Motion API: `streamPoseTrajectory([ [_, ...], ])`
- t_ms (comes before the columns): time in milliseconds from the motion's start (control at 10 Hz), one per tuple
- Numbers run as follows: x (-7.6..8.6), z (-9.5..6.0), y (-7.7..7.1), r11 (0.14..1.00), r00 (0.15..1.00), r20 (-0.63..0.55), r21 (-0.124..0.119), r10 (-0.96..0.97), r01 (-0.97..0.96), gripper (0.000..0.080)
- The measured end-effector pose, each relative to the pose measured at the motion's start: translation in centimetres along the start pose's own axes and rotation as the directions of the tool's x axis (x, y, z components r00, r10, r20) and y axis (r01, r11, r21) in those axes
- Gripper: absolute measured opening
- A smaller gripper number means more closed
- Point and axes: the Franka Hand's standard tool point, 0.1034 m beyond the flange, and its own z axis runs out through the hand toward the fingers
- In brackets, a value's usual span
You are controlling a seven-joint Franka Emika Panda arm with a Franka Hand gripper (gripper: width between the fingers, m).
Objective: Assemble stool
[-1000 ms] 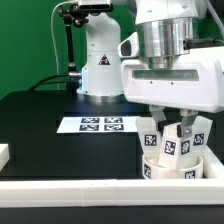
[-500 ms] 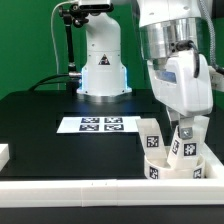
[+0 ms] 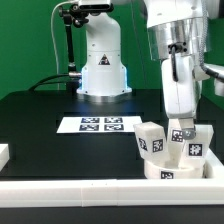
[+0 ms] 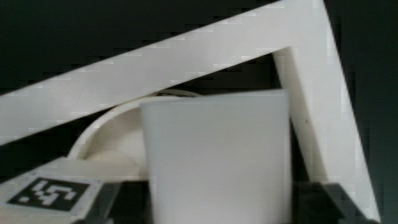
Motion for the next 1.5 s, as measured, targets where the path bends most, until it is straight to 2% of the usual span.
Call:
streamPoseTrajectory([
  [100, 0.1, -0.1, 0.1, 1.000, 1.000, -0.002, -0.026, 0.011, -0.011, 0.0340],
  [500, -0.2, 0.0, 0.3, 0.982, 0.983, 0.008, -0.024, 0.186, -0.186, 0.0340],
  [800, -1.0, 0.2, 1.0, 0.969, 0.969, 0.030, 0.008, 0.247, -0.247, 0.0340],
  [1200, -0.9, 0.2, 1.3, 0.971, 0.970, 0.033, 0.013, 0.239, -0.240, 0.0340],
  [1300, -0.9, 0.2, 1.3, 0.975, 0.974, 0.033, 0.014, 0.222, -0.223, 0.0432],
  [1400, -0.9, 0.1, 1.2, 0.976, 0.976, 0.034, 0.015, 0.216, -0.217, 0.0563],
  [1500, -1.1, -0.6, 0.8, 0.982, 0.981, 0.044, 0.022, 0.189, -0.190, 0.0633],
])
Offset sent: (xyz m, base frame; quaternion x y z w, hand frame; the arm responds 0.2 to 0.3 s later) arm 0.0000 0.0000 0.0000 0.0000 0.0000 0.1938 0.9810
